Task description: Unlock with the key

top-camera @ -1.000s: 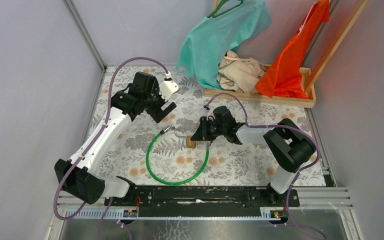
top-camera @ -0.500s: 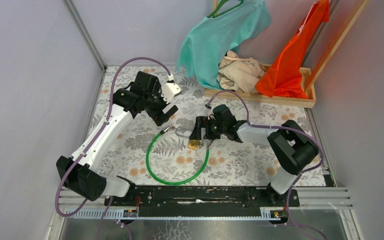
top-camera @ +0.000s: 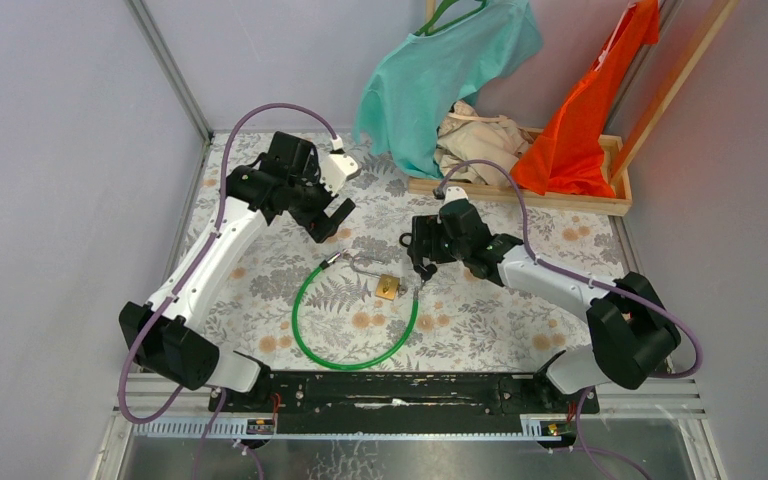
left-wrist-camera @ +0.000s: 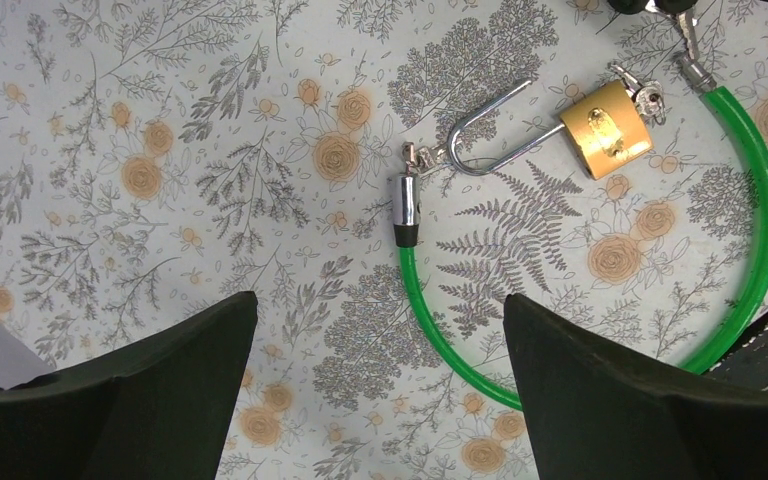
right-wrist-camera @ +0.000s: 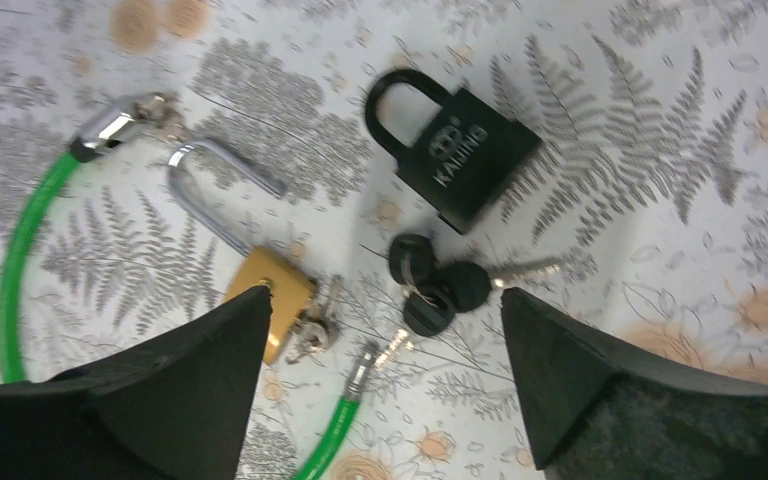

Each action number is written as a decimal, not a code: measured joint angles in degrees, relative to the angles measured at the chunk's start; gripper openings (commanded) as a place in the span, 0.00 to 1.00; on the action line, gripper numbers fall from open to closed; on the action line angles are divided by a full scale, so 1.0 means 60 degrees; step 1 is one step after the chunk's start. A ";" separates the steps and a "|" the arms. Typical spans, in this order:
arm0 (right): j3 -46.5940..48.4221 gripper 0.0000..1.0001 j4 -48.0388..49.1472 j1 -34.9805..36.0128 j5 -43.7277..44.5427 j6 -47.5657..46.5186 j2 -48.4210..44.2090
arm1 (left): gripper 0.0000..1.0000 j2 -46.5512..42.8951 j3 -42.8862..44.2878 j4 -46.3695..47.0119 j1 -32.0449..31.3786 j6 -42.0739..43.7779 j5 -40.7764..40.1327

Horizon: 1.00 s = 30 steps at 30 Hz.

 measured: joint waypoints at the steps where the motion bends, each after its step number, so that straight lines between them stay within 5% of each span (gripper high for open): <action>1: -0.0091 0.75 -0.0026 0.0000 0.0022 -0.0015 0.0025 | 1.00 0.0015 0.0000 0.0004 0.0007 -0.0069 -0.0004; 13: -0.0146 0.56 0.0004 0.0004 -0.0200 -0.0233 0.1555 | 1.00 -0.0004 -0.0448 0.0091 0.0007 -0.0470 -0.0004; 26: 0.0259 0.00 0.0313 0.0036 -0.0543 -0.0226 0.2095 | 1.00 -0.0419 -0.1249 0.0324 0.0007 -0.0510 -0.0080; 30: 0.0277 0.00 0.0397 0.0047 -0.0619 -0.0233 0.1982 | 1.00 -0.0419 -0.1446 0.0437 0.0007 -0.0543 -0.0076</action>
